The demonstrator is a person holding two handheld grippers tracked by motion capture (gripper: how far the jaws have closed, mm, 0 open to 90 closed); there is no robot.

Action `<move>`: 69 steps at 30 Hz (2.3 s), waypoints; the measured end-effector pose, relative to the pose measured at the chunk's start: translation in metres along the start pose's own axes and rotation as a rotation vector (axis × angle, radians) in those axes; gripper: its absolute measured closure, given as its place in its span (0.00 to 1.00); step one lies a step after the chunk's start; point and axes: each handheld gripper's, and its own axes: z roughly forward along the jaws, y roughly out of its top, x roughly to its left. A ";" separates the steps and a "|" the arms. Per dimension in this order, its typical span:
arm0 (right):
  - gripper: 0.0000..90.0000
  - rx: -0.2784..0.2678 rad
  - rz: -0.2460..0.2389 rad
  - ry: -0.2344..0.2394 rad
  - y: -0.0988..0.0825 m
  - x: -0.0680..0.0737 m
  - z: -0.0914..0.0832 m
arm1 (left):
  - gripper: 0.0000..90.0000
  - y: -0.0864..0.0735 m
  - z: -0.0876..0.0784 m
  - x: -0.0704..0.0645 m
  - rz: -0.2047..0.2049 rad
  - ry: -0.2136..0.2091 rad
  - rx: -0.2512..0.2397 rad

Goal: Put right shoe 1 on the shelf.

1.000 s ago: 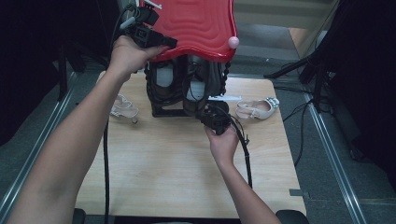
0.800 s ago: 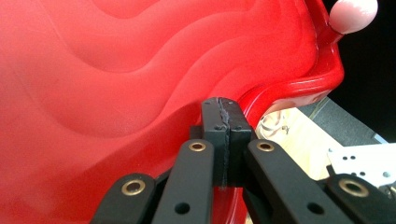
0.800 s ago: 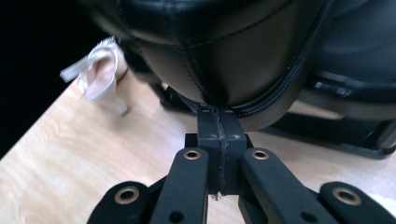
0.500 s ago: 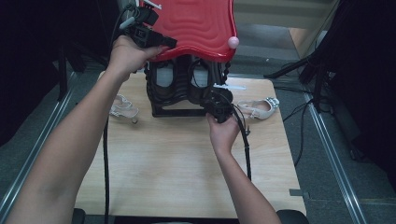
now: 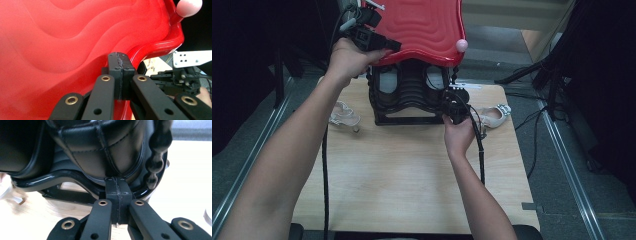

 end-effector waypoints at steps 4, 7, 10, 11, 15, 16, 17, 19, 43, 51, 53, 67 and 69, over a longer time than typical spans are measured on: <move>1.00 -0.019 -0.006 0.059 -0.007 -0.001 -0.002 | 1.00 0.000 0.000 0.000 0.007 0.003 0.002; 1.00 -0.019 0.019 0.111 -0.011 -0.003 -0.010 | 1.00 0.001 0.000 -0.001 -0.001 0.010 0.005; 1.00 -0.019 0.004 0.136 -0.018 -0.004 -0.019 | 1.00 0.002 -0.001 -0.002 -0.001 0.021 0.010; 1.00 -0.020 0.002 0.142 -0.019 -0.004 -0.021 | 0.97 0.002 -0.002 -0.002 -0.009 0.018 -0.001; 1.00 -0.017 -0.020 0.175 -0.029 -0.004 -0.032 | 0.87 0.004 -0.011 -0.007 -0.009 -0.011 -0.005; 1.00 -0.018 -0.028 0.184 -0.031 -0.005 -0.035 | 0.85 0.004 -0.014 -0.009 -0.005 -0.016 -0.004; 1.00 -0.018 -0.031 0.194 -0.034 -0.005 -0.038 | 0.83 0.004 -0.017 -0.010 -0.001 -0.017 -0.012; 1.00 -0.022 -0.040 0.210 -0.038 -0.006 -0.043 | 0.81 0.003 -0.024 -0.014 0.005 -0.023 -0.012; 0.89 0.052 -0.071 0.258 -0.096 -0.010 -0.043 | 0.63 -0.112 -0.023 -0.036 0.025 -0.115 0.031; 0.71 0.133 -0.059 0.298 -0.110 -0.016 -0.036 | 0.62 -0.153 -0.011 -0.023 -0.040 -0.115 0.050; 0.66 0.133 -0.068 0.304 -0.111 -0.016 -0.036 | 0.62 -0.161 -0.008 -0.020 -0.045 -0.103 0.056; 0.67 0.133 -0.092 0.333 -0.110 -0.027 -0.040 | 0.61 -0.211 0.008 -0.008 -0.116 -0.093 0.096; 0.65 0.134 -0.089 0.317 -0.109 -0.028 -0.040 | 0.61 -0.215 0.009 -0.007 -0.125 -0.084 0.096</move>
